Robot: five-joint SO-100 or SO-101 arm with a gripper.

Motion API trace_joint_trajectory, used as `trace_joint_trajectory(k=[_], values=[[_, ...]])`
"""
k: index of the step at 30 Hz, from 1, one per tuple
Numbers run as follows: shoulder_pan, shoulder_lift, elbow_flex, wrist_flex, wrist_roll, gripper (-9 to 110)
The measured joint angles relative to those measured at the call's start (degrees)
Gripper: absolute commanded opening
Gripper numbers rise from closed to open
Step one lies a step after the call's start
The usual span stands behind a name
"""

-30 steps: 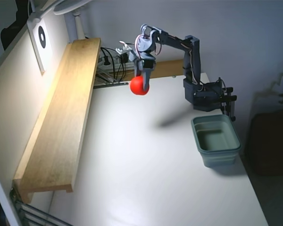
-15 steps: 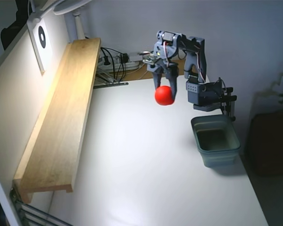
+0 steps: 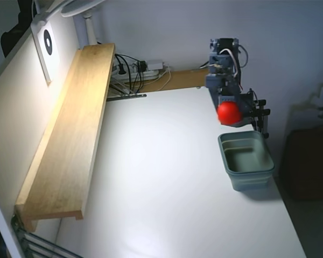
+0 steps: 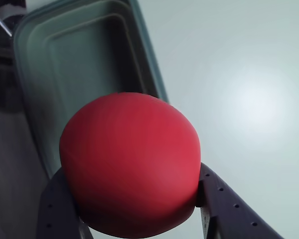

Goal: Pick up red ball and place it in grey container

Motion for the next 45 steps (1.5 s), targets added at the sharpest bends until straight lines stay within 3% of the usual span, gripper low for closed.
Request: trace_joint_trajectory(k=[5, 13, 21, 28, 29, 45], values=[[-6.9, 0.0, 0.0, 0.0, 0.0, 23], [-7.0, -3.9, -3.6, 0.0, 0.0, 23], [-6.9, -19.0, -21.2, 0.0, 0.0, 23], [-6.9, -19.8, -22.7, 0.1, 0.0, 23], [-6.9, -19.8, -22.8, 0.1, 0.0, 38], [-6.9, -19.8, -22.8, 0.1, 0.0, 38]])
